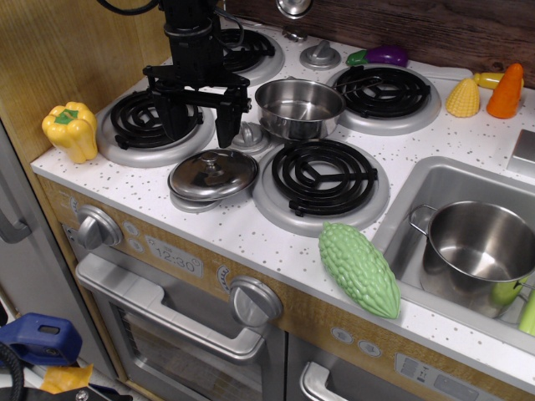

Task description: Put lid on pot or pan

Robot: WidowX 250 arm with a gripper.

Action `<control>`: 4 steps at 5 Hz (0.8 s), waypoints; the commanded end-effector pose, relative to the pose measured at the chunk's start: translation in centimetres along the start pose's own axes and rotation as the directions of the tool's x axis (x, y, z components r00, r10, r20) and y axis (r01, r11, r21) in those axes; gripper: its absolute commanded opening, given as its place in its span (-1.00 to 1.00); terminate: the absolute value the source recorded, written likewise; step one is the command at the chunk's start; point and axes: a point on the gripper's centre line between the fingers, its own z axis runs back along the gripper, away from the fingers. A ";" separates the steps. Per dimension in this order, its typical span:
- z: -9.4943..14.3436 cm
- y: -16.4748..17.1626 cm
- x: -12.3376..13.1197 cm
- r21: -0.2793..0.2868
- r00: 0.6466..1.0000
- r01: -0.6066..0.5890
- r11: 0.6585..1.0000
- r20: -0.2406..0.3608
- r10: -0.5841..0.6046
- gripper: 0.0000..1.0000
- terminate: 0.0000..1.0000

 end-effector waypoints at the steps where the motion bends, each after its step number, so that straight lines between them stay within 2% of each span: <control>1: 0.0 0.0 0.0 0.000 1.000 0.000 1.000 0.000 0.000 1.00 -1.00; 4: -0.3 -0.3 0.2 0.003 1.000 0.012 1.000 0.009 -0.012 1.00 -1.00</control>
